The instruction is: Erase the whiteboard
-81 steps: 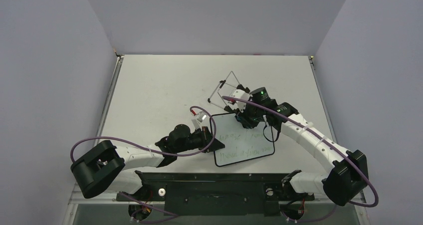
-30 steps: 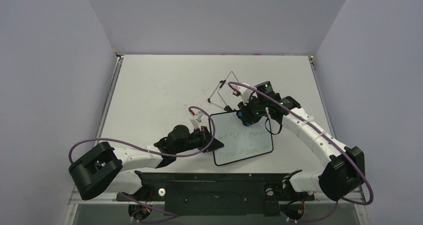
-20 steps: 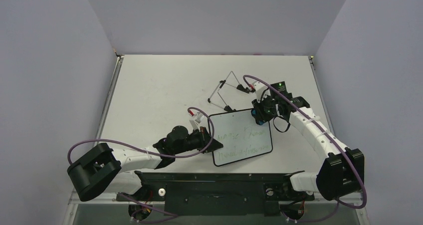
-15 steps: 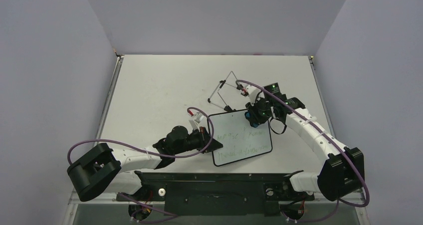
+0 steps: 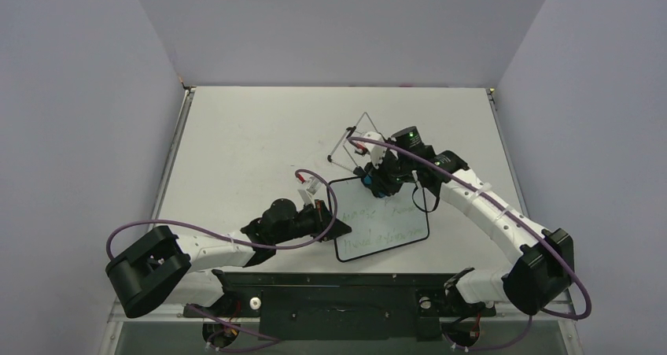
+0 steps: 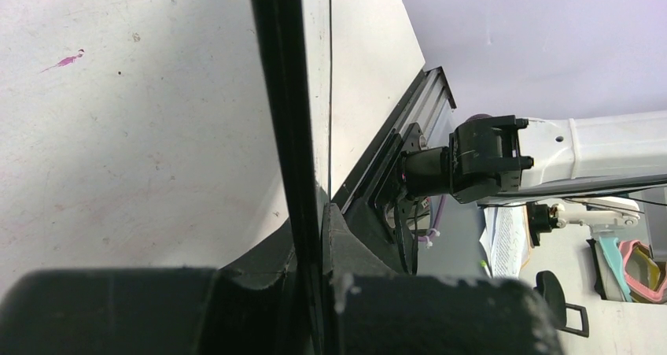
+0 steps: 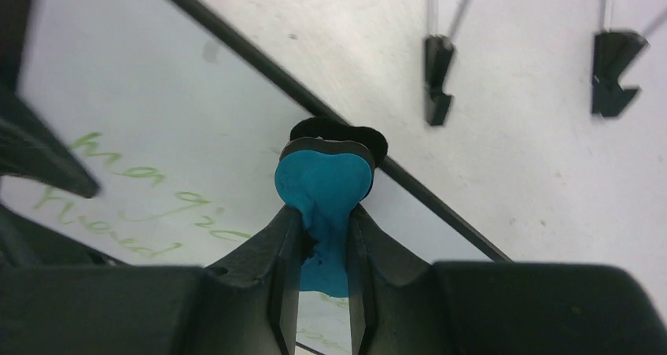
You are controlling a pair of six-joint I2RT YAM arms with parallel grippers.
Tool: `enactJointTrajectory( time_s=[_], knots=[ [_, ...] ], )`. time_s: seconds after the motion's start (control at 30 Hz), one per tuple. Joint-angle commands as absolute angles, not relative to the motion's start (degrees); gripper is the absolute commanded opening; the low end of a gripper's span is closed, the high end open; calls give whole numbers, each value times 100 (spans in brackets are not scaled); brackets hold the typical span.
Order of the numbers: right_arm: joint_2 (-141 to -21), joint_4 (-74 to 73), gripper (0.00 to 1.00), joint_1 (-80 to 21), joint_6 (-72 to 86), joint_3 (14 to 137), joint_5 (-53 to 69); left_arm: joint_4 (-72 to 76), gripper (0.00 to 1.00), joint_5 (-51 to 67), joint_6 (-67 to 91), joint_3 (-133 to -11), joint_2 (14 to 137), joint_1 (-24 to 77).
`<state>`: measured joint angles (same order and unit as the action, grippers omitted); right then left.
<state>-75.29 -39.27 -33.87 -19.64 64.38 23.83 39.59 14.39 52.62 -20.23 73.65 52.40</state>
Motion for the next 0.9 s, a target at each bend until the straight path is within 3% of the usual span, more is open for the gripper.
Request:
enactJointTrajectory(
  time_s=[0.0, 0.17, 0.37, 0.73, 0.87],
  knots=[
    [-7524, -3632, 0, -2669, -1730, 6321, 1915, 4584, 0, 1517, 5101, -2180, 7122, 5254],
    [-7403, -3681, 0, -1992, -1927, 5901, 1719, 4579, 0, 1518, 5065, -2173, 7113, 5241],
    [-7485, -3731, 0, -1874, -2159, 5662, 1773, 4561, 0, 1509, 5045, -2167, 7059, 5238],
    [-7466, -3995, 0, -3678, -2480, 6516, 2796, 4538, 0, 1517, 5061, -2196, 7080, 5238],
    [-7773, -4124, 0, -3843, -2372, 6801, 2644, 4458, 0, 1471, 5062, -2189, 6979, 5238]
  ],
)
